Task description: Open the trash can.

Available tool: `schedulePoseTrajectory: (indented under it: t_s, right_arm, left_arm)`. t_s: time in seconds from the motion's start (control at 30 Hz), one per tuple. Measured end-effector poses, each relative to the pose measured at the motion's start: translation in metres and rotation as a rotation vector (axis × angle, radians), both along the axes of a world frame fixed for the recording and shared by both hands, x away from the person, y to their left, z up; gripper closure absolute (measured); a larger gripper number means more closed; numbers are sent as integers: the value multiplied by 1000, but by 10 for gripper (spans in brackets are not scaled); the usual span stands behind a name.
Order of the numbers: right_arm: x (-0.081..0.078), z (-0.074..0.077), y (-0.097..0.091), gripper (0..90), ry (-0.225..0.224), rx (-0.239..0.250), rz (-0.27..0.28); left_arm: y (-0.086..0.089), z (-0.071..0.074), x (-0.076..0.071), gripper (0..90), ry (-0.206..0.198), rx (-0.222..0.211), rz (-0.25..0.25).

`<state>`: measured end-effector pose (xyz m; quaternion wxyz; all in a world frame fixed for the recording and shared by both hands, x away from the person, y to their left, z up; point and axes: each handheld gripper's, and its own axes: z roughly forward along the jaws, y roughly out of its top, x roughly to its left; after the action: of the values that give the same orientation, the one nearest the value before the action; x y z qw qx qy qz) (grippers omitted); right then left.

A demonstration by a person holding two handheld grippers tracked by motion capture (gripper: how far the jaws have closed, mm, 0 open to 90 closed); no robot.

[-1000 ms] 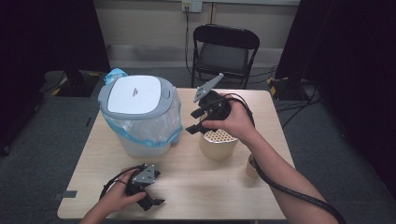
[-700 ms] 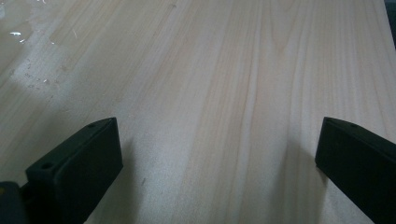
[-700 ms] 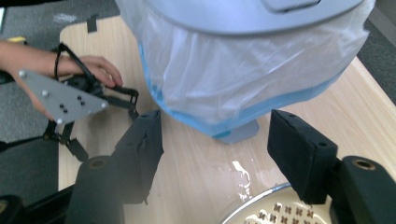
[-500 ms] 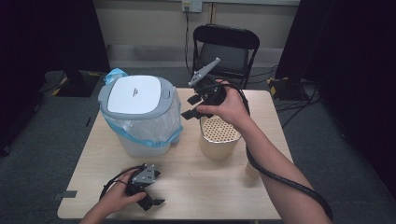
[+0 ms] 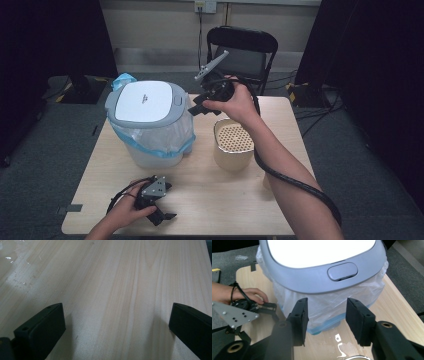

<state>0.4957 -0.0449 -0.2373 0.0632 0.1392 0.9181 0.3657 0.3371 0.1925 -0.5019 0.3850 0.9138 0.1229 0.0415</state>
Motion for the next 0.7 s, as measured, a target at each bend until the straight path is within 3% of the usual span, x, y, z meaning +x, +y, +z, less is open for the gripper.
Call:
schedulePoseTrajectory:
  t_s: [0.23,0.37,0.7]
  right_arm:
    - [9,1,6,644,3,26,-17]
    - [13,2,8,663,17,63,-31]
    - [27,0,13,741,44,94,-71]
  left_arm:
    - [0,0,0,0,-3,2,0]
    - [0,0,0,0,-2,2,0]
    - [0,0,0,0,-1,0,-1]
